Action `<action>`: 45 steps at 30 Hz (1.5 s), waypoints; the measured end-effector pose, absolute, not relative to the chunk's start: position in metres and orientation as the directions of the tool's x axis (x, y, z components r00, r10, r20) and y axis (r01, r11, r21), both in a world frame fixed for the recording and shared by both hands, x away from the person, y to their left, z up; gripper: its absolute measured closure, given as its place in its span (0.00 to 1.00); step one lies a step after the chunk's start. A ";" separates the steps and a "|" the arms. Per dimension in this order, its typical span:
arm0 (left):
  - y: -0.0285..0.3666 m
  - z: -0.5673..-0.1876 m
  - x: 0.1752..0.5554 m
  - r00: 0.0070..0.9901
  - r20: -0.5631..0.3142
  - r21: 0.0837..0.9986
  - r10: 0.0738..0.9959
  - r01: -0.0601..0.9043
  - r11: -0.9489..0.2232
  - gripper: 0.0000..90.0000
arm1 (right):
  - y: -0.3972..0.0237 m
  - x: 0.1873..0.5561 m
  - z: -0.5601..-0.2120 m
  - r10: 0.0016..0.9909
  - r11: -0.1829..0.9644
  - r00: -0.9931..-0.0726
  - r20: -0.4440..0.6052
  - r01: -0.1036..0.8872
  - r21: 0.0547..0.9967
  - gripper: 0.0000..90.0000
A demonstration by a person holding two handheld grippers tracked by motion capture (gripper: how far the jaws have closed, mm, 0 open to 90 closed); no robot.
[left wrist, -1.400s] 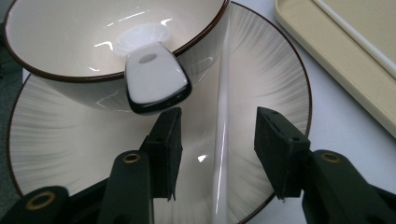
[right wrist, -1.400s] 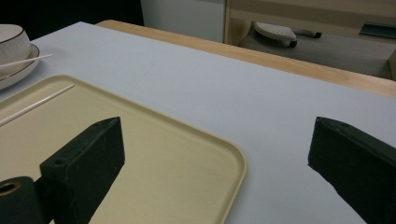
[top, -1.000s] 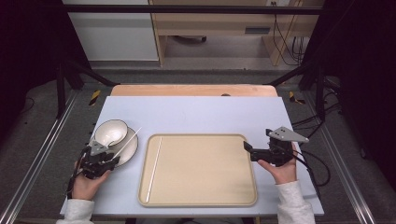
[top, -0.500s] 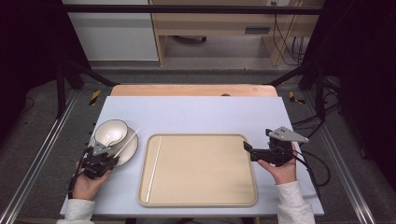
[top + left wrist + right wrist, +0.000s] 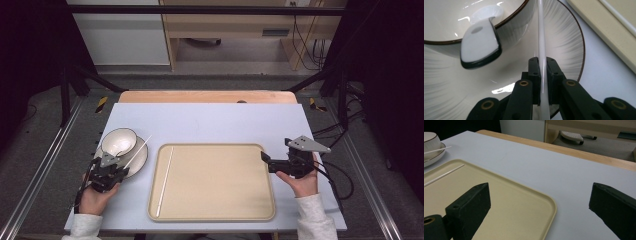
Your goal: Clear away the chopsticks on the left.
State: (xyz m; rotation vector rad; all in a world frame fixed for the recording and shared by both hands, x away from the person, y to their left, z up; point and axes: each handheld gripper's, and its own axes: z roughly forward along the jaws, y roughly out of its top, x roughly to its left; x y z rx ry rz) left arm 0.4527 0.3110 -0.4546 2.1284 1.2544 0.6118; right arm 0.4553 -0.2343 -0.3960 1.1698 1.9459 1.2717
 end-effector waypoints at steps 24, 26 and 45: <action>0.273 -0.435 0.430 0.424 0.069 0.771 0.903 0.551 -0.318 0.93 | -0.236 0.454 -0.394 0.876 0.180 -0.482 0.021 0.367 0.913 0.04; 0.269 -0.435 0.428 0.423 0.066 0.774 0.904 0.550 -0.314 0.93 | -0.236 0.454 -0.394 0.876 0.180 -0.482 0.020 0.366 0.913 0.04; 0.232 -0.433 0.409 0.383 0.033 0.805 0.923 0.537 -0.252 0.93 | -0.237 0.452 -0.393 0.880 0.168 -0.474 0.027 0.364 0.916 0.04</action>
